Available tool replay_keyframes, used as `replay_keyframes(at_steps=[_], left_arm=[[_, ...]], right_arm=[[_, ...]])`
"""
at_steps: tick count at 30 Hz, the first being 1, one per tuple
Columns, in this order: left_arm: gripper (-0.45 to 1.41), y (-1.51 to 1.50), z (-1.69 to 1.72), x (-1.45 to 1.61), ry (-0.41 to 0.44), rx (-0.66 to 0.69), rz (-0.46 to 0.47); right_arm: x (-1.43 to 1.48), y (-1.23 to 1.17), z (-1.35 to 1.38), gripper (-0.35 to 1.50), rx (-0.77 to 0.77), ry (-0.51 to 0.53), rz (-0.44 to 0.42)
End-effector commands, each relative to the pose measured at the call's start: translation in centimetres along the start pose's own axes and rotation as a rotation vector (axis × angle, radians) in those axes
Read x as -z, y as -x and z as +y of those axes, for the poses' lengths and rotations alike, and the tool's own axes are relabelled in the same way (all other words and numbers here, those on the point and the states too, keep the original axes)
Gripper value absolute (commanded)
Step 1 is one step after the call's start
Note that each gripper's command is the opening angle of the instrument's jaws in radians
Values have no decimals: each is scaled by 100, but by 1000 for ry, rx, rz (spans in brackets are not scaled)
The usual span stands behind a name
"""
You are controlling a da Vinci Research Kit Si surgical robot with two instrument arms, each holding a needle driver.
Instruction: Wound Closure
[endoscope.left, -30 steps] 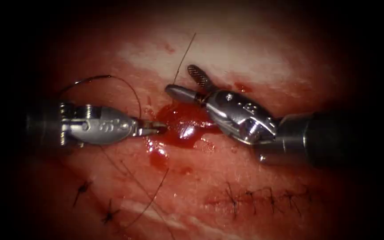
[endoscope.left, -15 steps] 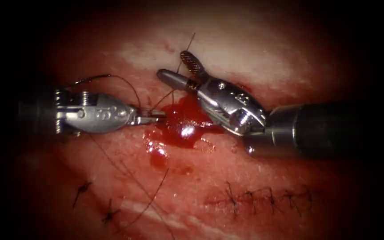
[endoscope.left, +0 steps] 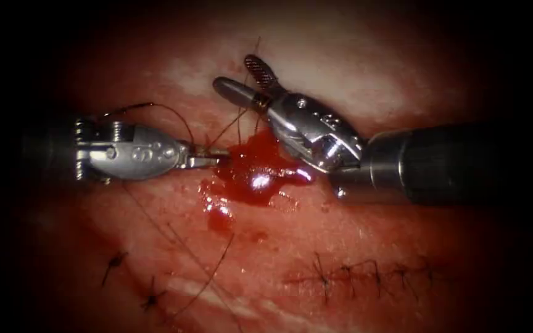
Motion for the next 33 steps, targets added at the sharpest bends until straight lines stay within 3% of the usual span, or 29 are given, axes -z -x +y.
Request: replay_keyframes(at_steps=[1,7,13,17,19,24,31,33], left_arm=[[-45,3,3,-7,1,0,0],[-45,4,2,-3,-1,-1,-2],[-45,3,-35,23,-17,18,13],[-45,-4,-75,47,-33,49,31],[-45,-17,-130,79,-72,103,58],[-45,-28,-182,106,-119,138,78],[-45,-18,-200,87,-155,142,62],[-45,-19,-238,76,-171,156,63]], right_arm=[[-6,7,-3,-32,12,-10,3],[-1,7,-10,-35,79,-38,13],[10,10,-20,-35,160,-54,-3],[18,14,-19,-35,182,-59,-20],[23,18,-17,-35,186,-61,-27],[28,22,-14,-35,191,-56,-33],[31,50,-20,-35,214,-45,-66],[36,70,-22,-35,237,-44,-88]])
